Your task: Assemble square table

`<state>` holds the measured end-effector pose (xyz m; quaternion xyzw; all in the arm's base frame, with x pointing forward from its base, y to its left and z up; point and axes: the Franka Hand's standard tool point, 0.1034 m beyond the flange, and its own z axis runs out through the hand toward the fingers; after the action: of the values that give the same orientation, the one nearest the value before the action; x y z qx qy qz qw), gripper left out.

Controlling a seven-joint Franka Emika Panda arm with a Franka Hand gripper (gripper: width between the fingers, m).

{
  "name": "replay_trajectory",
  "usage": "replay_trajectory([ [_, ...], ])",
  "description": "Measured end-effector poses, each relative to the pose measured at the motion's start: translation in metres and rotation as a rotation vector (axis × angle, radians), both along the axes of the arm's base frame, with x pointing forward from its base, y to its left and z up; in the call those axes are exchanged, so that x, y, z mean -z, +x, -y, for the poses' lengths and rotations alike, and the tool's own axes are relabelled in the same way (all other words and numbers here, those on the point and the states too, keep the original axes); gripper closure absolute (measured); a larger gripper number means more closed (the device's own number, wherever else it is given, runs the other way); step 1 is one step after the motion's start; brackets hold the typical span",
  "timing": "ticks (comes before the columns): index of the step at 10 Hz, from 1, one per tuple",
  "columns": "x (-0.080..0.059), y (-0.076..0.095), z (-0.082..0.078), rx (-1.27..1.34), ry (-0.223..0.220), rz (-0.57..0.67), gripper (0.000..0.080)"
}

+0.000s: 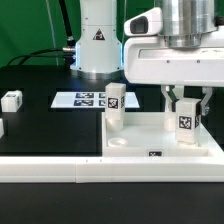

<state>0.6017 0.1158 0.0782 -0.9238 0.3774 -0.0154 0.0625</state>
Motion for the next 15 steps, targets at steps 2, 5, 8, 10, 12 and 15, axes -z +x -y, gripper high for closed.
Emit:
replay_trajectory([
  [2, 0.0002, -0.0007, -0.0018, 0.206, 0.012, -0.023, 0.0508],
  [5, 0.0005, -0.0005, -0.0028, 0.473, 0.04, -0.051, 0.0508],
  [8, 0.0008, -0.0004, -0.002, 0.586, 0.058, -0.065, 0.0508],
  [10, 0.0012, -0.0008, -0.0034, 0.646, 0.069, -0.075, 0.0508],
  [12, 0.0012, -0.0008, -0.0035, 0.582, 0.063, -0.068, 0.0422],
  [15, 0.0006, 0.0, -0.0033, 0.372, 0.047, -0.043, 0.0167],
])
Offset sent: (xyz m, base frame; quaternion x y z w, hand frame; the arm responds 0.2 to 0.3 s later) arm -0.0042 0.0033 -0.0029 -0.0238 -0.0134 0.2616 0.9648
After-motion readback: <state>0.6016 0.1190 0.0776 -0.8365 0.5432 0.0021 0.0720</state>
